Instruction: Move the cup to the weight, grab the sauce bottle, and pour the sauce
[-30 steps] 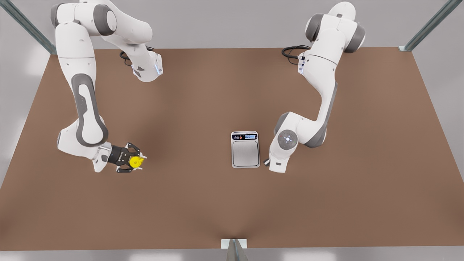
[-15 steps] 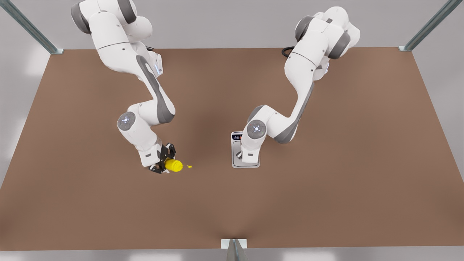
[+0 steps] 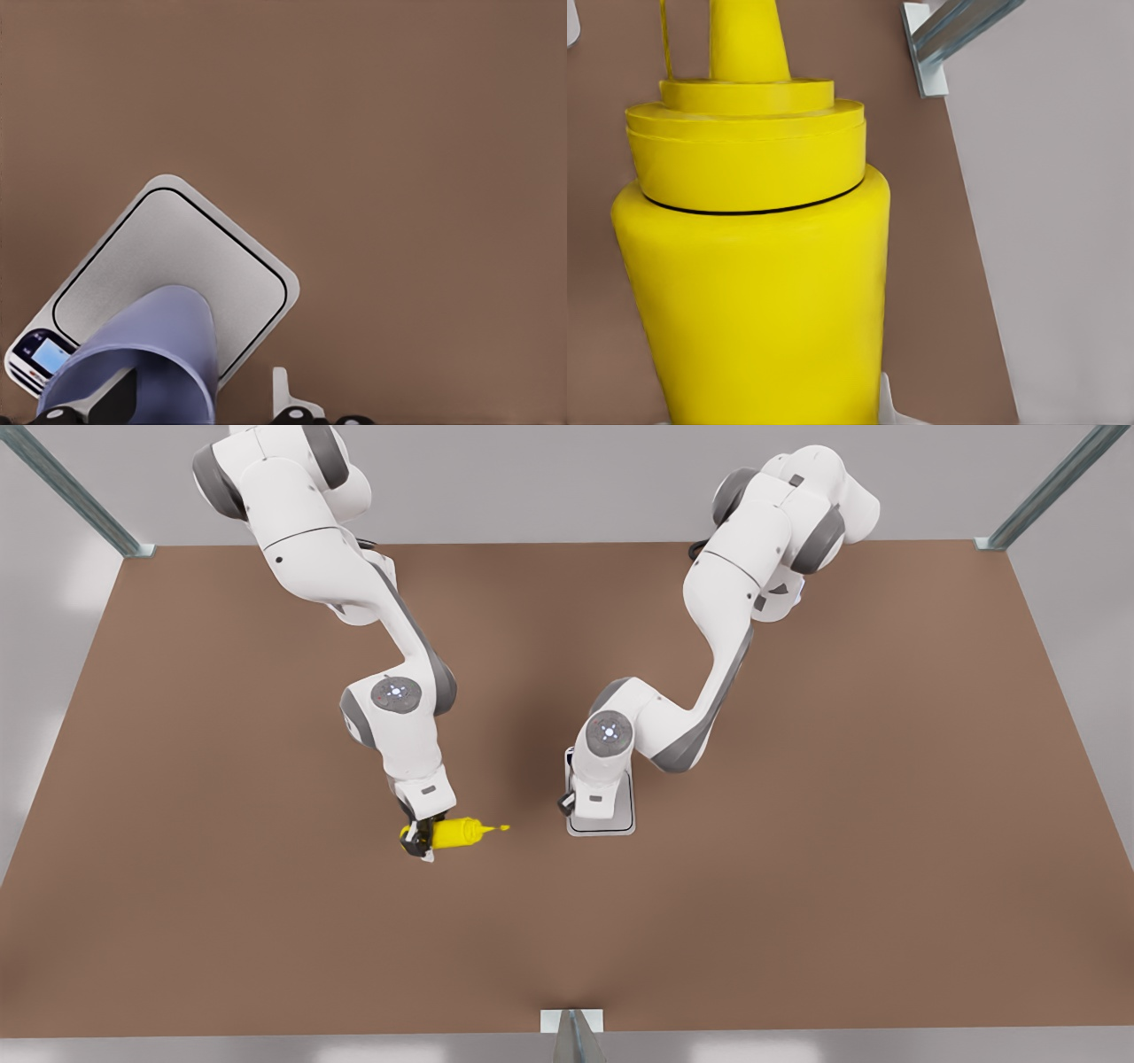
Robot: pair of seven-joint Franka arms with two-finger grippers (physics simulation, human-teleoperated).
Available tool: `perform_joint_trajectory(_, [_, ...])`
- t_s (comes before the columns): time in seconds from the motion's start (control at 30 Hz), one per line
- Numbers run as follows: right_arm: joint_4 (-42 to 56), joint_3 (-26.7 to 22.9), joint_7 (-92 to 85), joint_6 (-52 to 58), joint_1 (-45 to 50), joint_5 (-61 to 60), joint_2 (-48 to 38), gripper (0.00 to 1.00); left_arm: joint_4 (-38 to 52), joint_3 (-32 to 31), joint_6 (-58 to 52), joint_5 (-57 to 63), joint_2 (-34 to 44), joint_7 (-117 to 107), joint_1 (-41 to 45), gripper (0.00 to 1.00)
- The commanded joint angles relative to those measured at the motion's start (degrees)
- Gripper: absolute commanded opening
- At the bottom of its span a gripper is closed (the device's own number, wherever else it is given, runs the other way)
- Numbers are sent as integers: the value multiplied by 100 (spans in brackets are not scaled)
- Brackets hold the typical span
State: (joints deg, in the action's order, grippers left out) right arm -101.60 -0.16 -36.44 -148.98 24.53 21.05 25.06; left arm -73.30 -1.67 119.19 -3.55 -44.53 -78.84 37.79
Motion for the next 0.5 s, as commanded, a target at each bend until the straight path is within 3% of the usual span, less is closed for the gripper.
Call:
perform_joint_trajectory(0.0, [0, 7, 5, 1, 8, 14, -1, 58, 0, 0, -1, 4, 14, 0, 0, 100])
perform_joint_trajectory(0.1, [-9, -1, 5, 1, 87, 75, -1, 58, 0, 35, -89, 21, 251, 70, -18, 100])
perform_joint_trajectory(0.3, [9, -19, -4, 27, 236, 698, 17, 58, 9, 193, -1468, -163, 1236, 1045, -527, 100])
perform_joint_trajectory(0.37, [141, -10, -4, 185, 306, 1243, 34, 58, -52, 1124, -2488, -190, 1587, 3479, -642, 100])
perform_joint_trajectory(0.47, [501, 7, -12, 764, 526, 1788, 61, 58, -676, 2723, -3024, -462, 2299, 6853, -633, 100])
